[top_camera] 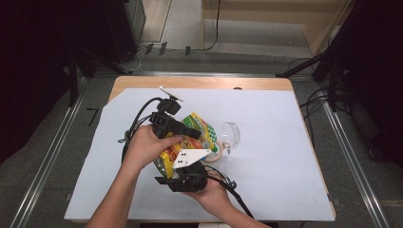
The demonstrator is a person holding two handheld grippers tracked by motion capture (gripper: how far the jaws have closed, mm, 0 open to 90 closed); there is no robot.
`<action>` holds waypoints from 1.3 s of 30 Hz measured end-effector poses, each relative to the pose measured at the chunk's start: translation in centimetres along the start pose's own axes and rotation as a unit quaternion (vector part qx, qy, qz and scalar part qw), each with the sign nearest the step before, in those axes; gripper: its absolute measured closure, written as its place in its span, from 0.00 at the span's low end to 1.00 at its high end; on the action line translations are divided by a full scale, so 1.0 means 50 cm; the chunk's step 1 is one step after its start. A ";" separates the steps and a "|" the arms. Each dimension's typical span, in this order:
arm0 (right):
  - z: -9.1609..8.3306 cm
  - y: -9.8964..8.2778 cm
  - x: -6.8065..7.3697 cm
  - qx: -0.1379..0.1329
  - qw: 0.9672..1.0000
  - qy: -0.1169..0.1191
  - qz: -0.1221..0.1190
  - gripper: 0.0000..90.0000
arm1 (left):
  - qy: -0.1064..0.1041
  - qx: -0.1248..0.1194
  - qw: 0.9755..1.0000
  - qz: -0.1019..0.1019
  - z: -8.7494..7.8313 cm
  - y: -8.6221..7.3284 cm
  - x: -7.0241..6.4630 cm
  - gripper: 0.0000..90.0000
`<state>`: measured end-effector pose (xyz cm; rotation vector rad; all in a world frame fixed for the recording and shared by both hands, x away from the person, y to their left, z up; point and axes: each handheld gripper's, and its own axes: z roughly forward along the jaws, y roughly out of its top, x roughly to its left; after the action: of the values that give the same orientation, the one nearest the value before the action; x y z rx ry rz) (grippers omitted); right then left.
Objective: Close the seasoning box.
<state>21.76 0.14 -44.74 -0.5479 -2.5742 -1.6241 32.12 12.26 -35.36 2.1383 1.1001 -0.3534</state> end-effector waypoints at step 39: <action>0.000 0.004 0.000 -0.003 1.000 0.006 -0.008 0.79 | 0.031 -0.002 0.999 0.031 -0.005 0.008 -0.058 0.88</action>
<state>21.82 0.24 -44.58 -0.5191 -2.5725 -1.6360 30.66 10.54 -33.50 2.1884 1.0658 -0.2577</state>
